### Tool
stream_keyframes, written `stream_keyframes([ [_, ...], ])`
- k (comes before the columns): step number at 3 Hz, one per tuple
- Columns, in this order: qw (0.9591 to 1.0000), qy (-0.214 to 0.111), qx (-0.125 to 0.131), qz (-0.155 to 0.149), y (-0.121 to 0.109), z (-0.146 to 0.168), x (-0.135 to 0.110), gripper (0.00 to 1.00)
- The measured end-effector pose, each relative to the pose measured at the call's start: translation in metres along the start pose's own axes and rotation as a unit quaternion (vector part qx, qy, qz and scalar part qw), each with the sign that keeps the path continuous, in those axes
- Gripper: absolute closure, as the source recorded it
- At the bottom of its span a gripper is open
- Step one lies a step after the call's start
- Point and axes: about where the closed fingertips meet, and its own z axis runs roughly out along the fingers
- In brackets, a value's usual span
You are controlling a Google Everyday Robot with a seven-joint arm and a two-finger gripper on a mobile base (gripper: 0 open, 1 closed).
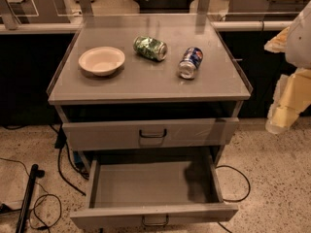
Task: Close middle drawer
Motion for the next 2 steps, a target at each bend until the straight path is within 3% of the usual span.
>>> stream_keyframes([
  [1,1.0,-0.003,0.007,0.002,0.001,0.0,-0.001,0.0],
  [2,0.9997,-0.026,0.003,-0.001,0.015,0.015,0.001,0.0],
])
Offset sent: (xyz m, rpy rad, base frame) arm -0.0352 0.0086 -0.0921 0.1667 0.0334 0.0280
